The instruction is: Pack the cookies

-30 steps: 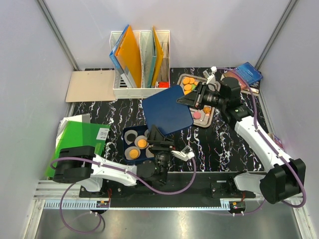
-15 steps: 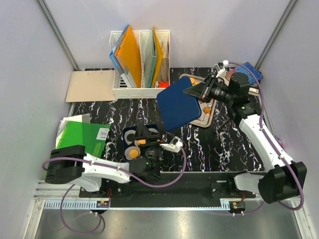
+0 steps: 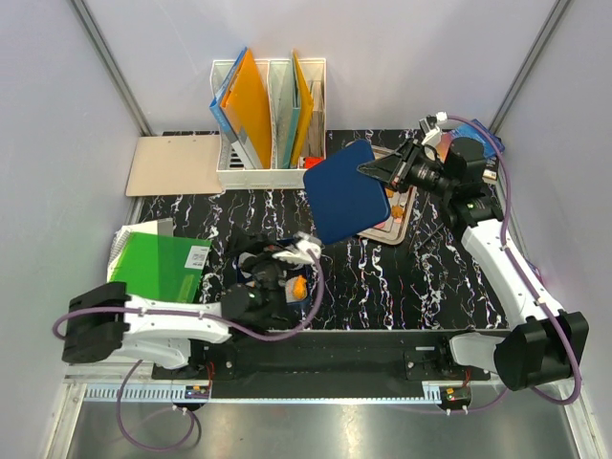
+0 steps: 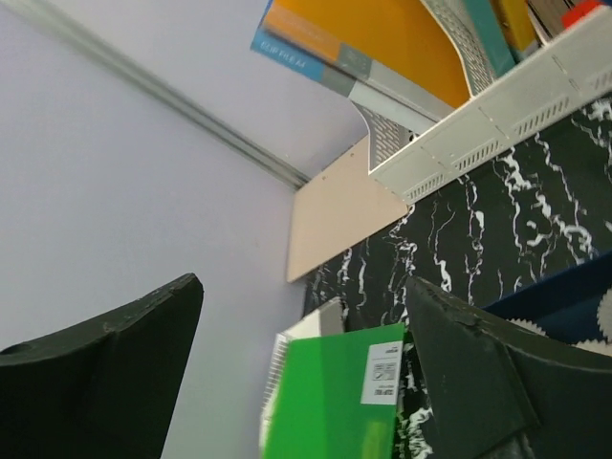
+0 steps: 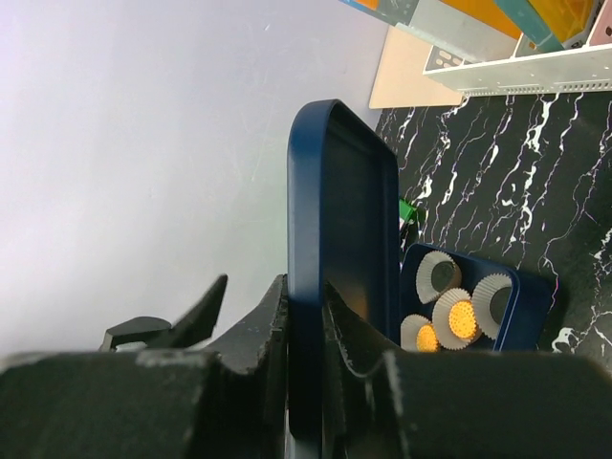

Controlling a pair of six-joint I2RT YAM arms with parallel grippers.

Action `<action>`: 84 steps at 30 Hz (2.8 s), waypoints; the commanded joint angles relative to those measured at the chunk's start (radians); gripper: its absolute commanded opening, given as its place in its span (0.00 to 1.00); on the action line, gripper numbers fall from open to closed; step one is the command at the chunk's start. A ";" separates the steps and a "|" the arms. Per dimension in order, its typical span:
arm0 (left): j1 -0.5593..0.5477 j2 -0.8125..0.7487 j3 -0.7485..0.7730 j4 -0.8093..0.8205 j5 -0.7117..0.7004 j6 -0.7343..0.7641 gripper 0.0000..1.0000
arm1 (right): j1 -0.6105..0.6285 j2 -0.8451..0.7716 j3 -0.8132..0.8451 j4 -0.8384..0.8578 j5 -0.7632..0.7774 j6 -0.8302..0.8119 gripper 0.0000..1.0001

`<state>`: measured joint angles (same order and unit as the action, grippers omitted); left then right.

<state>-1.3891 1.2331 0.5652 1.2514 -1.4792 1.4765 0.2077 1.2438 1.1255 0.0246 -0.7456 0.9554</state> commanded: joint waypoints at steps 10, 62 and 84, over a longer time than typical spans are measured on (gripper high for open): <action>0.079 -0.340 0.168 0.419 -0.202 -0.240 0.94 | -0.010 0.009 -0.053 0.123 0.012 0.043 0.00; 1.202 -0.337 0.007 -1.687 1.421 -2.279 0.18 | 0.210 0.319 -0.381 0.781 0.048 0.241 0.00; 1.202 -0.322 -0.133 -1.606 1.516 -2.354 0.06 | 0.228 0.583 -0.552 1.293 0.075 0.454 0.00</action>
<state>-0.1909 0.9134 0.4473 -0.4110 -0.0093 -0.8558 0.4210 1.7969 0.5945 1.1786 -0.6903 1.3899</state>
